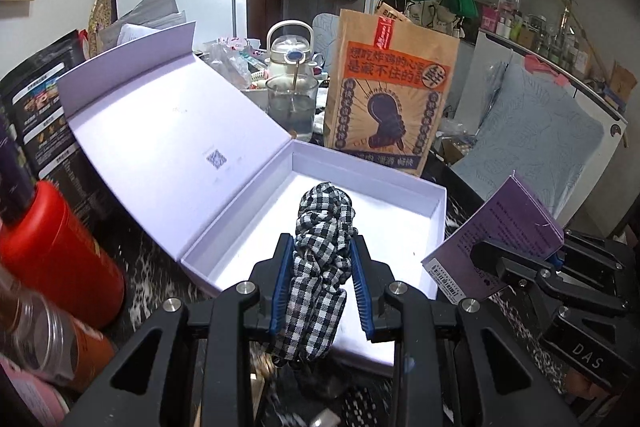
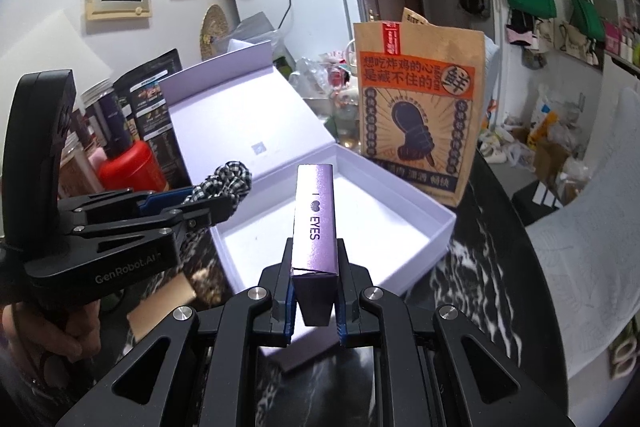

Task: Organize rigid objects
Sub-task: 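Carry the purple box with the right tool while the left tool carries the scrunchie into the lavender box, then open the left tool to drop the scrunchie while the right tool releases the purple box inside, then withdraw both open tools from the lavender box back over the table, then grasp the pink compact with the right tool while the left tool grasps the claw clip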

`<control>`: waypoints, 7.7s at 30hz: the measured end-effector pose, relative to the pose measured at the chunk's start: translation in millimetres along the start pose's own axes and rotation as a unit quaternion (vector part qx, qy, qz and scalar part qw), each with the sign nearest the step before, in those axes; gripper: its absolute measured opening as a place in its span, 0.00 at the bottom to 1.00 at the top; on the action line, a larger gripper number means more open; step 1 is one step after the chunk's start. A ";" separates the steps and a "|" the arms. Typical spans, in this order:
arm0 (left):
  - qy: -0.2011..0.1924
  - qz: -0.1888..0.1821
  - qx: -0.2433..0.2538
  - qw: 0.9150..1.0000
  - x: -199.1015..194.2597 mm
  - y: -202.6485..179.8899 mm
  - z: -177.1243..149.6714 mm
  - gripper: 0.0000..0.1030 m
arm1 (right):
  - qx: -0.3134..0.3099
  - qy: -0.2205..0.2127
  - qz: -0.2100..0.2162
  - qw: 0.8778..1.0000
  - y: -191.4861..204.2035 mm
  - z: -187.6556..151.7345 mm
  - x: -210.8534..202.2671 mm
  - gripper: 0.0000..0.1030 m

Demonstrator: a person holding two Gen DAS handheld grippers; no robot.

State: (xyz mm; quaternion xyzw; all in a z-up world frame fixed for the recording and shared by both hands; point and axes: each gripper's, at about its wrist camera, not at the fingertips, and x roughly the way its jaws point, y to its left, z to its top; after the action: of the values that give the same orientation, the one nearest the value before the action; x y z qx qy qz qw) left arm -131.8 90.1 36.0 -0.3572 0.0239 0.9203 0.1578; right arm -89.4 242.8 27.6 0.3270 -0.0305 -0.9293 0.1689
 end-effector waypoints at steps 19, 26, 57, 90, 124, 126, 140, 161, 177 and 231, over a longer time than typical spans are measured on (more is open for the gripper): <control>-0.012 0.023 0.015 1.000 49.3 4.6 53.2 0.27 | 0.013 0.007 0.010 1.000 -25.8 56.8 59.4 0.15; 0.003 0.037 0.011 0.999 73.8 11.0 56.8 0.27 | 0.021 0.019 -0.001 1.000 -37.3 63.1 90.3 0.15; 0.192 0.058 -0.003 0.980 170.7 27.3 21.6 0.31 | 0.051 0.117 -0.012 0.992 -61.5 33.2 153.7 0.32; 0.098 0.074 -0.001 0.992 87.4 7.5 46.4 0.87 | 0.009 0.055 -0.053 0.997 -36.4 51.7 67.2 0.48; -0.023 0.058 0.014 0.998 -75.9 -4.3 25.5 1.00 | -0.032 -0.052 -0.076 0.995 15.3 47.3 -57.8 0.87; -0.025 0.055 0.012 0.998 -80.9 -3.9 19.7 1.00 | -0.030 -0.054 -0.076 0.995 18.3 43.7 -62.7 0.90; -0.028 0.067 -0.001 0.997 -108.6 6.7 -25.7 1.00 | -0.032 -0.053 -0.076 0.995 39.1 5.2 -85.8 0.96; 0.006 0.046 -0.010 0.999 -112.7 30.5 -95.6 1.00 | -0.018 -0.017 -0.003 1.000 73.9 -60.7 -71.4 0.96; 0.060 0.009 -0.038 0.997 -78.5 42.6 -134.3 1.00 | -0.015 0.066 0.014 0.998 69.5 -110.3 -25.1 0.96; 0.131 0.005 0.000 0.991 -14.5 30.0 -174.1 0.86 | -0.064 0.146 0.054 0.986 76.0 -152.4 12.8 0.50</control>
State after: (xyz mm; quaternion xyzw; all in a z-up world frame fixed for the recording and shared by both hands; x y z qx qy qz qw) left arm -17.8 30.4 -85.9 -0.4748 0.0463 0.8663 0.1482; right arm 17.8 175.2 -86.9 0.4455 0.0367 -0.8611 0.2424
